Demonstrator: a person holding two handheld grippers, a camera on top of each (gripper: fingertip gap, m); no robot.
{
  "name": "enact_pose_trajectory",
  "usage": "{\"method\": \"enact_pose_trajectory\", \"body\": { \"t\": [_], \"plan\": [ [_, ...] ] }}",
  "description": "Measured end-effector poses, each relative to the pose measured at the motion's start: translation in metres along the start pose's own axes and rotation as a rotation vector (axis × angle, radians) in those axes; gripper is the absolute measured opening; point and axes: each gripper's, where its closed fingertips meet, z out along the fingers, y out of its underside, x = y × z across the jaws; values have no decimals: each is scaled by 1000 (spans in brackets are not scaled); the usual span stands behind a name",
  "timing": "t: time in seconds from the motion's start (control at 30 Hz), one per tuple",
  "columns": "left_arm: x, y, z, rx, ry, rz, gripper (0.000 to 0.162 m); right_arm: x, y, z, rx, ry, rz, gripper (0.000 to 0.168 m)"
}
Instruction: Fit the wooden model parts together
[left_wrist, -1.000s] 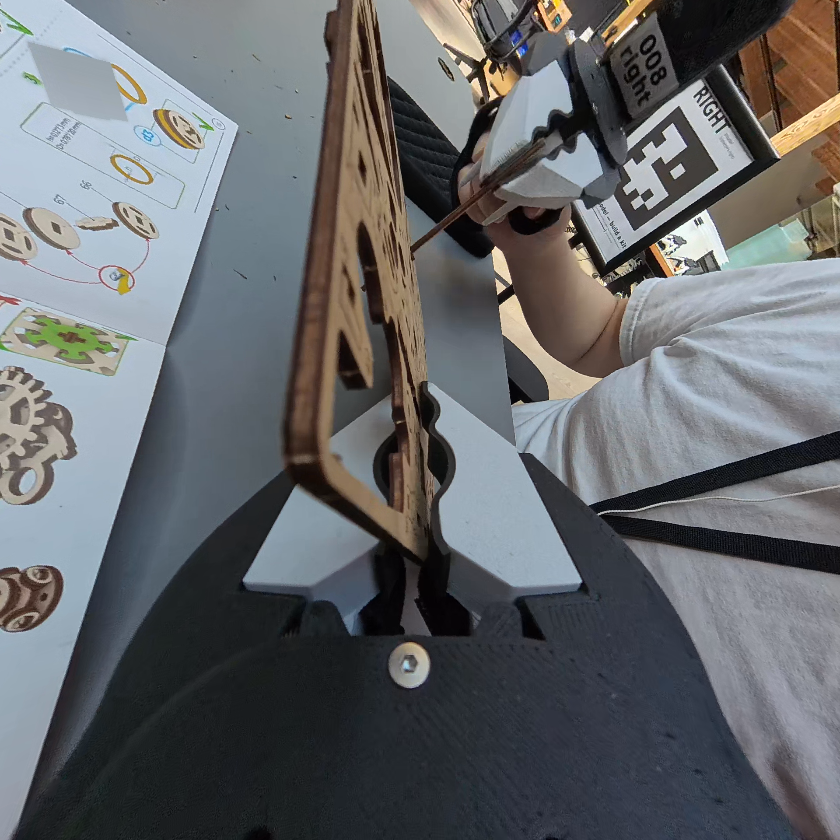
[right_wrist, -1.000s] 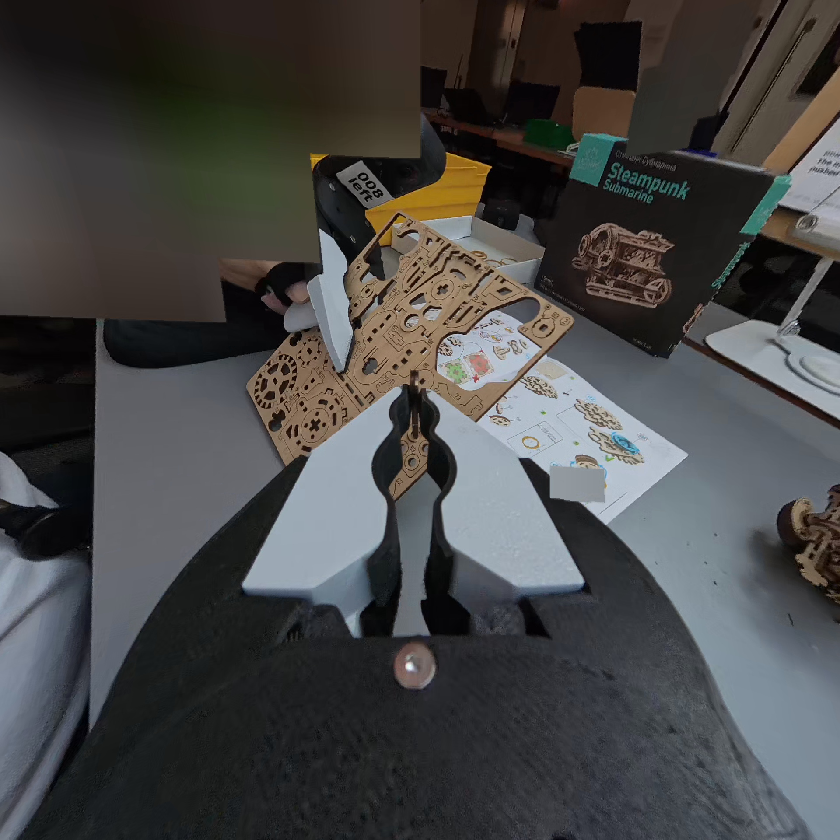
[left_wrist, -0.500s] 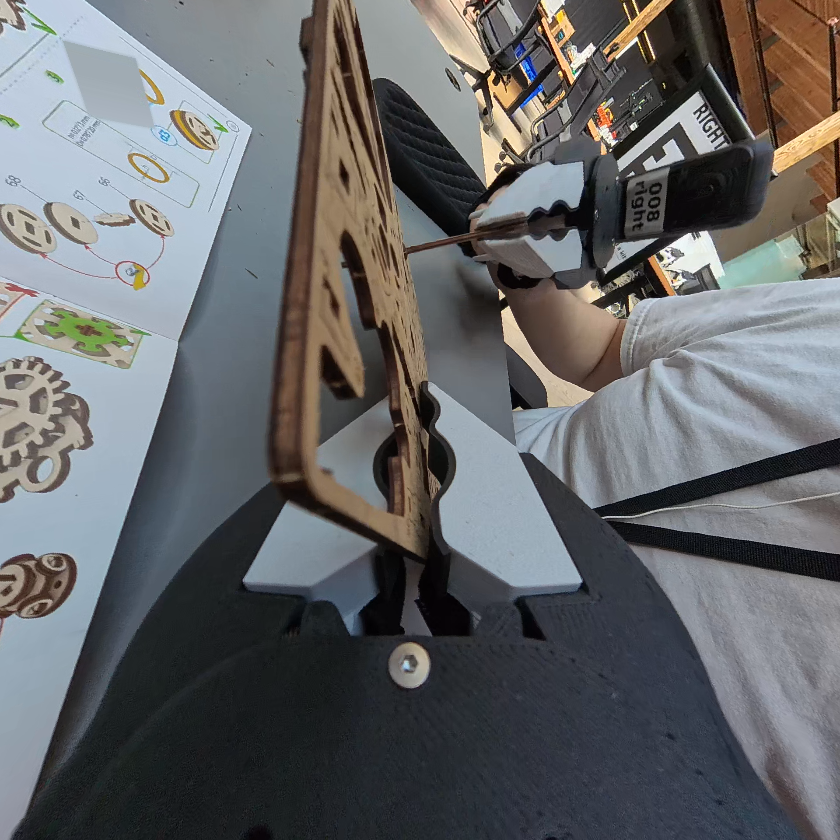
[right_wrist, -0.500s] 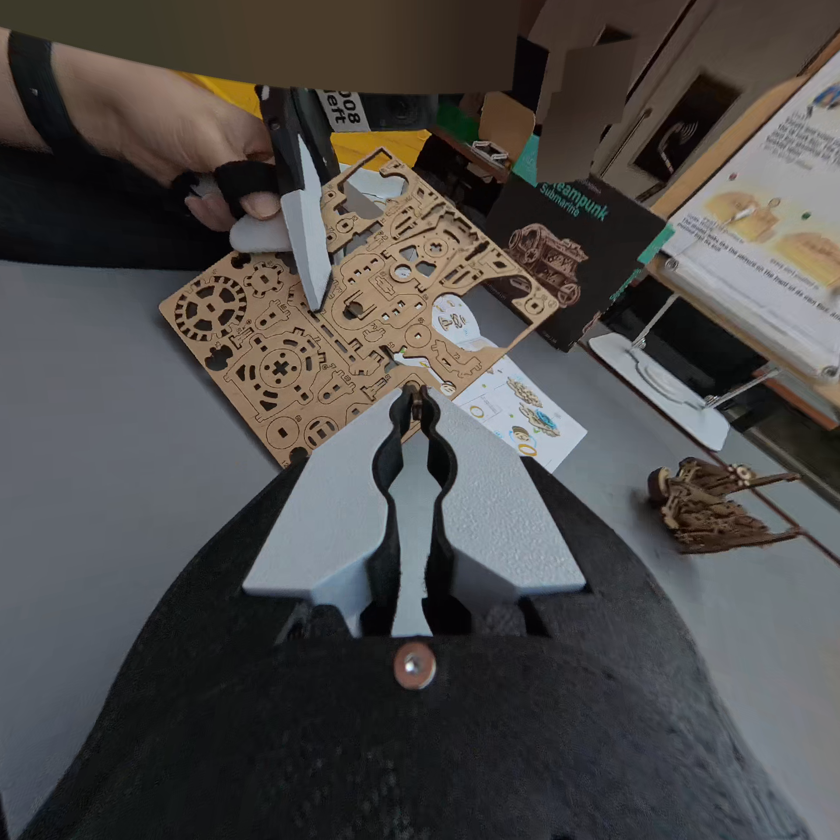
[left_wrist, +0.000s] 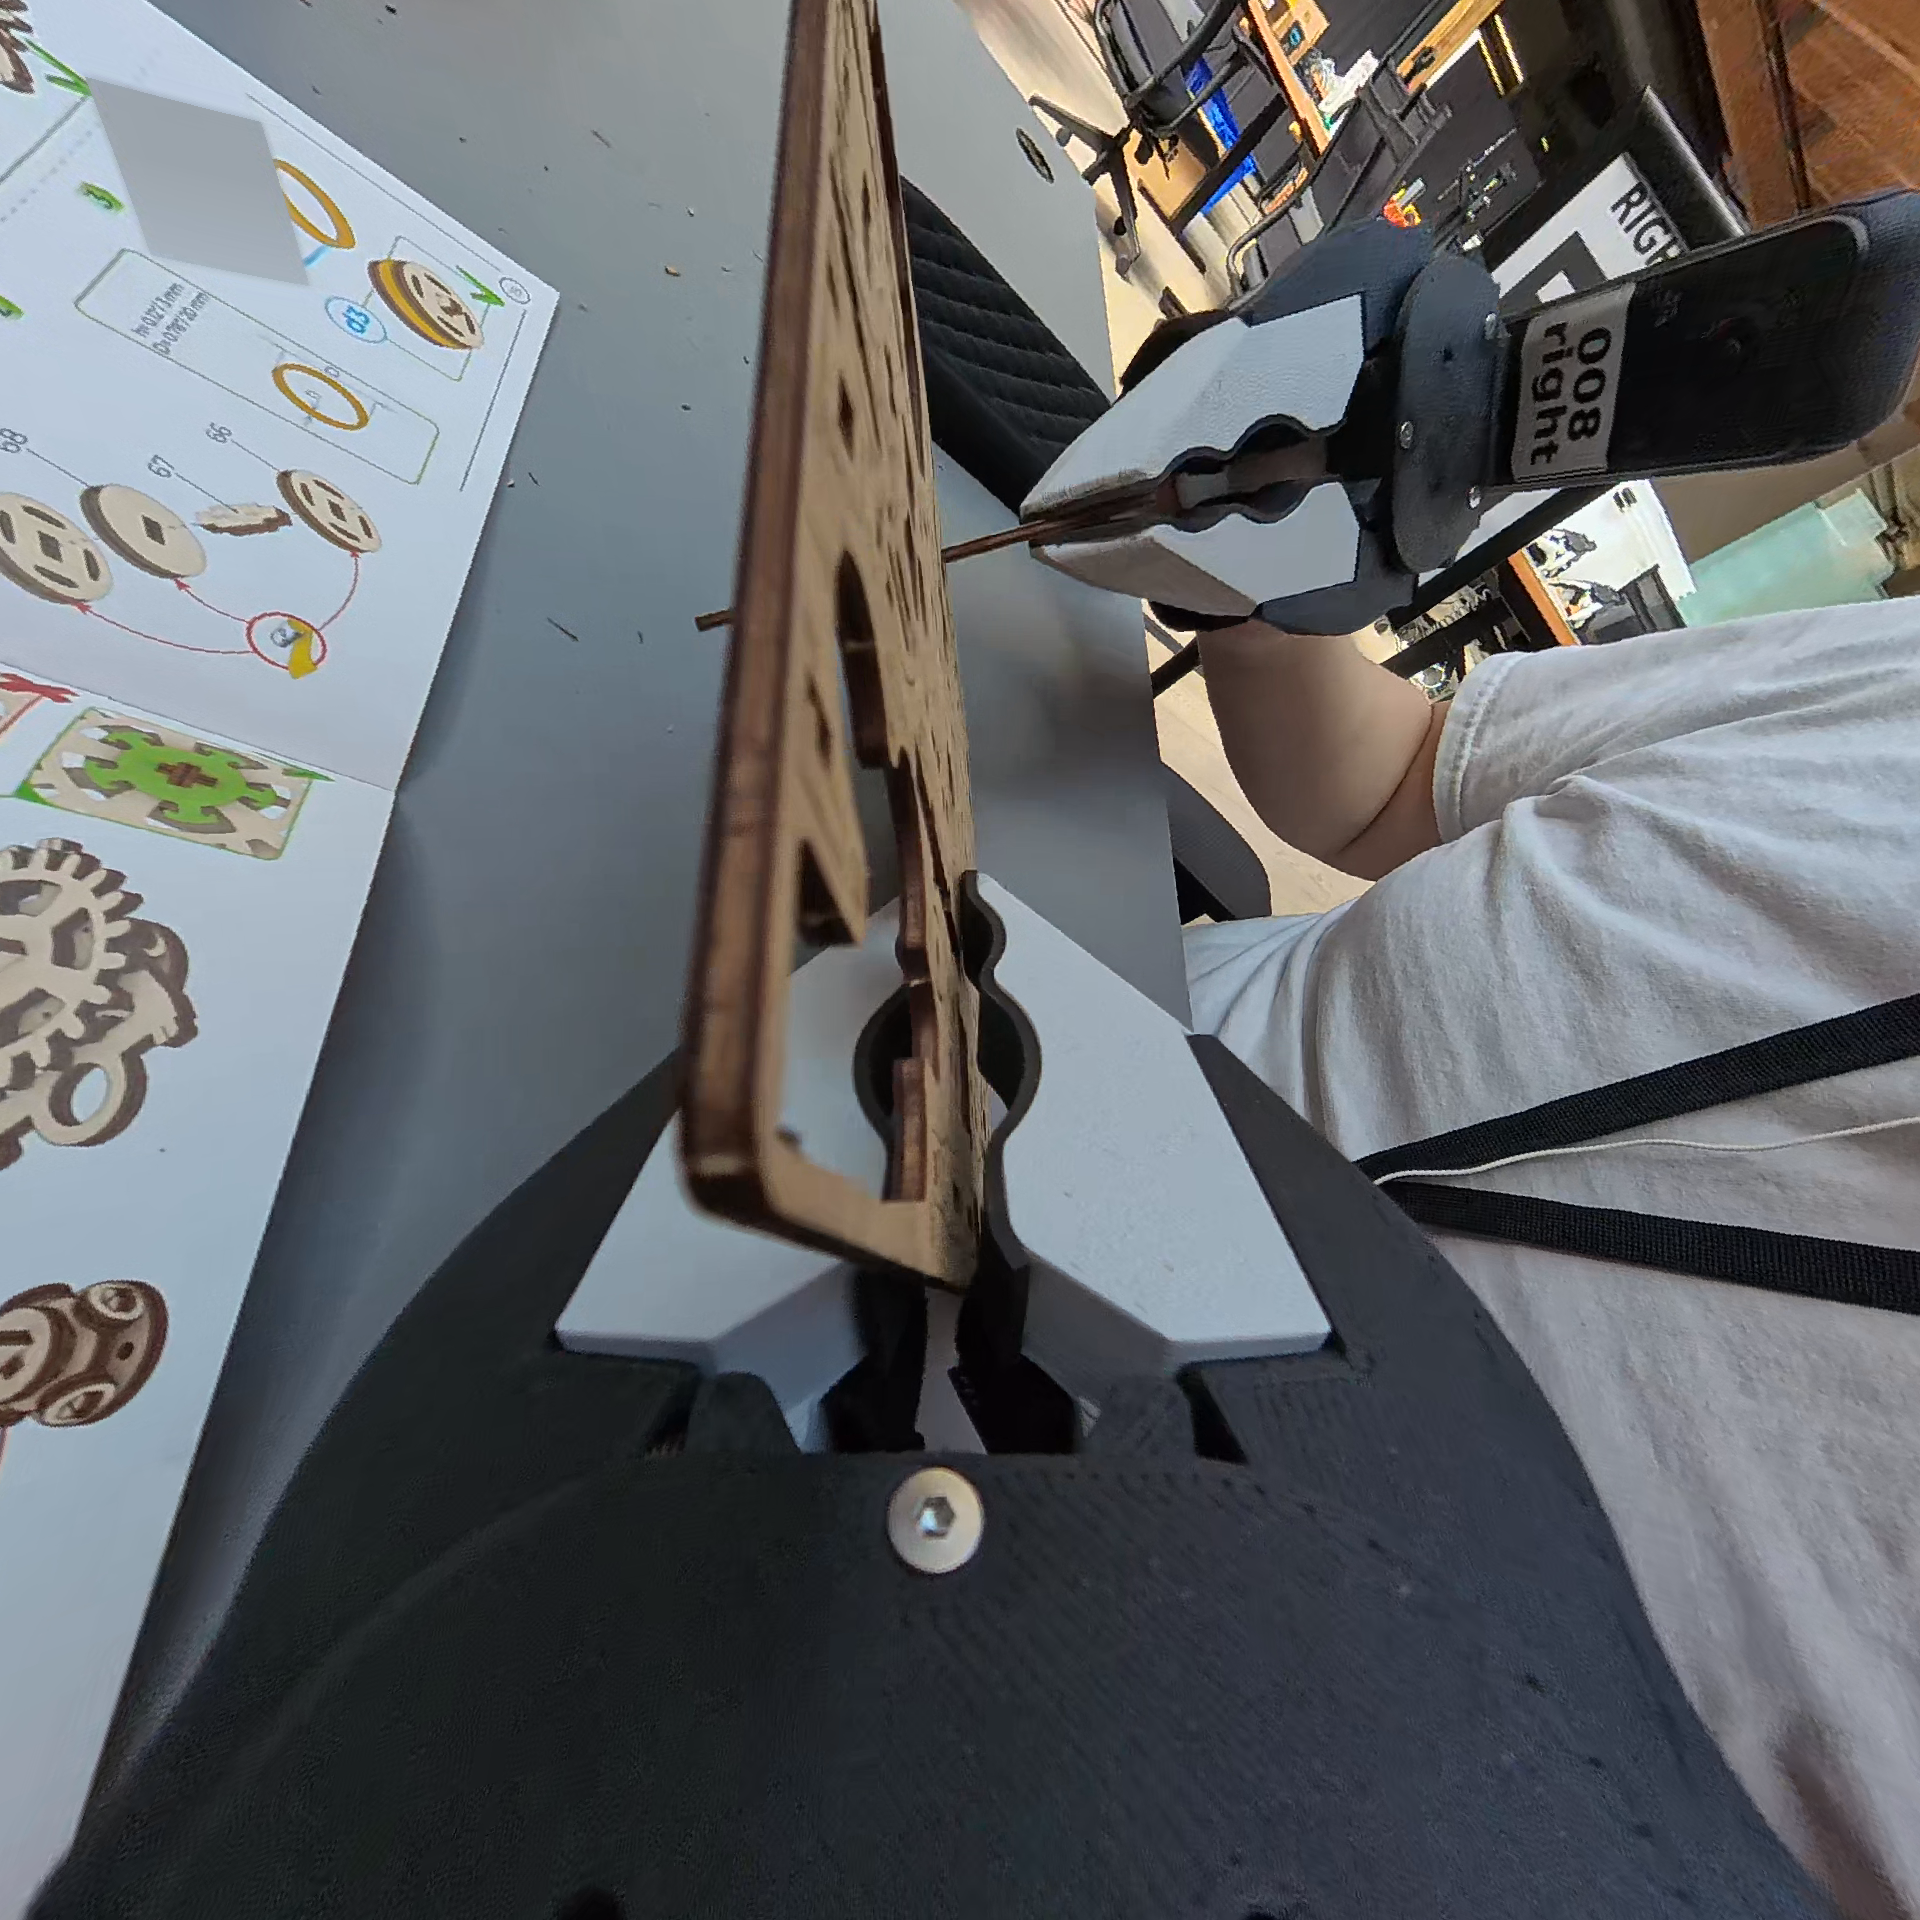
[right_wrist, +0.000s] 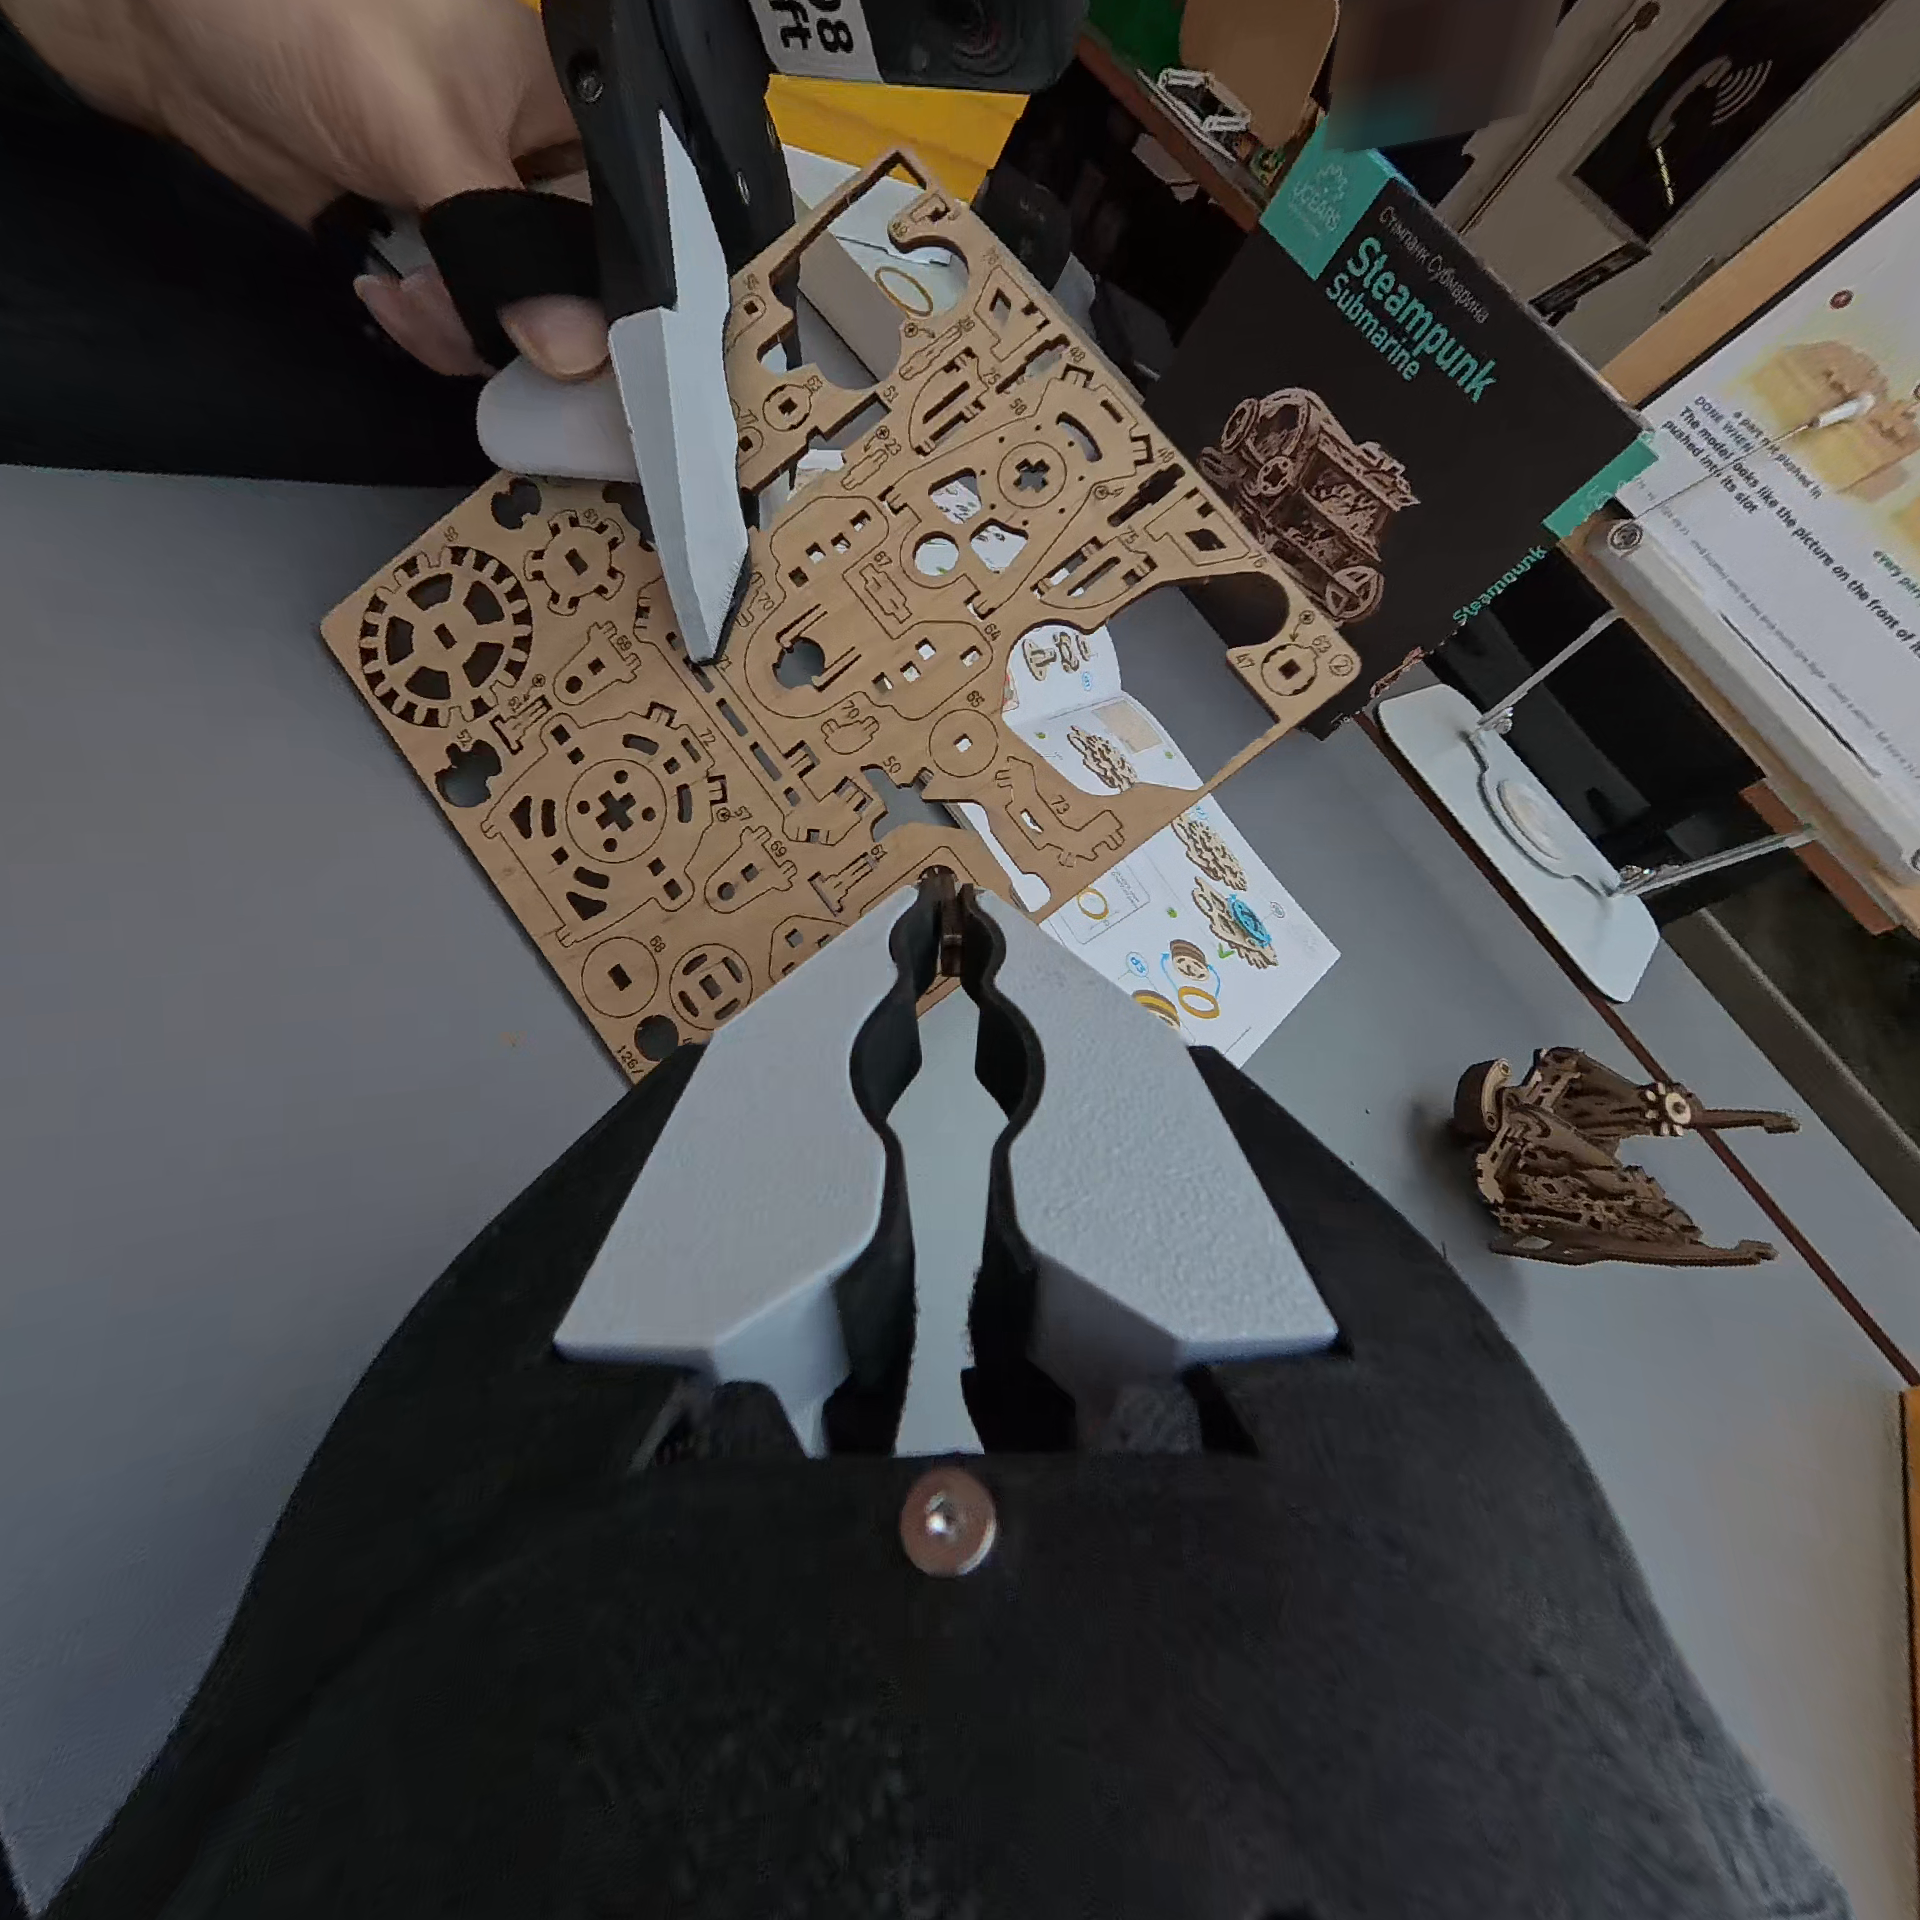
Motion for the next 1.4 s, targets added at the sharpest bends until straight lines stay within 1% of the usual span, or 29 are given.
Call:
{"method": "enact_pose_trajectory", "body": {
  "t": [0.1, 0.2, 0.3, 0.37, 0.5, 0.77, 0.9, 0.97, 1.13, 1.23, 1.33, 1.4],
  "plan": [
    [-6, -3, -6, 27, -12, -29, 0, 5, -7, -8, 53, -25, 105, 1],
    [-2, -5, -7, 43, 45, -62, 1, 8, -11, -17, 120, -114, 359, 1],
    [0, -1, -2, 13, 35, -43, 1, 9, -3, -18, 132, -191, 590, 1],
    [1, 0, -1, 5, 24, -27, 1, 9, 0, -18, 146, -200, 632, 1],
    [5, 2, 1, -13, 56, -19, 1, 5, -8, -16, 109, -158, 450, 1],
    [0, 2, 1, -2, 33, -51, 0, -2, -16, -5, -159, -67, -65, 1],
    [-3, 1, -1, 8, 34, -80, 0, -7, -19, -6, -185, -46, -192, 1],
    [-4, 1, -2, 14, 32, -87, 0, -8, -21, -8, -167, -48, -189, 1],
    [-3, 1, -2, 11, 38, -90, 1, -3, -23, -17, -102, -63, -76, 1],
    [-4, 1, -4, 9, 45, -106, 0, 3, -32, -29, -8, -103, 36, 1],
    [-7, 1, -7, 14, 42, -135, 1, 20, -39, -45, 86, -124, 190, 1],
    [-10, 1, -8, 21, 42, -152, 0, 26, -35, -49, 86, -141, 244, 1]
  ]
}}
